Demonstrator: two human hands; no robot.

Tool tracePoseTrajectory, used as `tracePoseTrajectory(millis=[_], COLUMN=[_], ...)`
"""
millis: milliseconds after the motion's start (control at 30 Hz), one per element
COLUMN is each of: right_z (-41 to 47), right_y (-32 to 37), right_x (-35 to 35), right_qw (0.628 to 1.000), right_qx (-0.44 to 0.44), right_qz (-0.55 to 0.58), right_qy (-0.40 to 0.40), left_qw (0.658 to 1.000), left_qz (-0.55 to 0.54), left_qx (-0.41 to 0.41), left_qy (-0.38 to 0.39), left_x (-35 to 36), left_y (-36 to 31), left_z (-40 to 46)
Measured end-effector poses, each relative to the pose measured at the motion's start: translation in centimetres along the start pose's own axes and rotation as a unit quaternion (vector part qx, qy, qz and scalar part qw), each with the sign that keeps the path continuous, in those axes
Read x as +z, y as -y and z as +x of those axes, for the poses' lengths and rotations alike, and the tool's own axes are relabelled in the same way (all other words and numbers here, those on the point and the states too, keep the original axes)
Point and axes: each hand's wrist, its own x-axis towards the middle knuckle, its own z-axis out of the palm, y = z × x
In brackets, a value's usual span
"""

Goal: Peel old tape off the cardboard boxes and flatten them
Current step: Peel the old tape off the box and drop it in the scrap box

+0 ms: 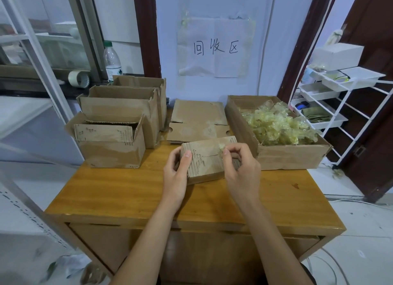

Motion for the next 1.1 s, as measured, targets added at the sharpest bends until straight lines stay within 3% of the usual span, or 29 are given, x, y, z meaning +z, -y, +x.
tracePoseTrajectory(millis=[433, 1100], right_z=[-0.26, 0.43], right_y=[-0.56, -0.19], right_x=[0.55, 0.72], right_qw=[0.994, 0.996], right_qx=[-0.09, -0.005], right_qz=[-0.069, -0.085], right_qy=[0.001, 0.036], left_qw=[1.0, 1.0], left_qz=[-0.002, -0.004], left_qx=[-0.008, 0.0], left_qy=[0.002, 0.001], left_x=[-0.15, -0.19], left_y=[0.29, 0.24], left_z=[0.11, 0.18])
